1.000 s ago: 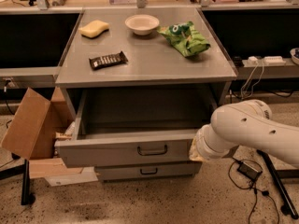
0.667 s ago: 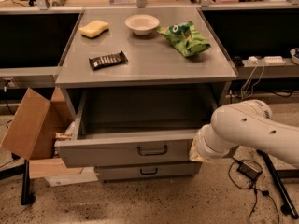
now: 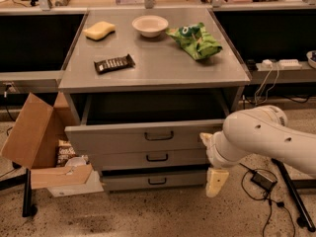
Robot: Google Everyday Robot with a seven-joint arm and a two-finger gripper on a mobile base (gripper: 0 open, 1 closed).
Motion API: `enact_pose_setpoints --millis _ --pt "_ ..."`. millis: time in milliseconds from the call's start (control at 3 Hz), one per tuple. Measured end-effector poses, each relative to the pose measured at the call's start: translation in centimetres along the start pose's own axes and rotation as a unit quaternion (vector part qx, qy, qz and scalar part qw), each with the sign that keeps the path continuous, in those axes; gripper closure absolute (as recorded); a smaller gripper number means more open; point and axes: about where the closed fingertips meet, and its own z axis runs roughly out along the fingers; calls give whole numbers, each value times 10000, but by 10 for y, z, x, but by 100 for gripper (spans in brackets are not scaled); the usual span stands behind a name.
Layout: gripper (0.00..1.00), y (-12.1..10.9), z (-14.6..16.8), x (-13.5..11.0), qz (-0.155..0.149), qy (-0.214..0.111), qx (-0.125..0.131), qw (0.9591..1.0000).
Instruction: Close top drawer
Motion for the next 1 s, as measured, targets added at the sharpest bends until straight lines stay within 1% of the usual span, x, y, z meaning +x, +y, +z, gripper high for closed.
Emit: enact_pose_setpoints --millis 333,667,1000 --pt "0 -1 -1 0 19 -43 33 10000" --pt "26 -20 -7 0 -112 -191 324 9992" --pt "49 -42 -5 1 -154 -345 437 9983"
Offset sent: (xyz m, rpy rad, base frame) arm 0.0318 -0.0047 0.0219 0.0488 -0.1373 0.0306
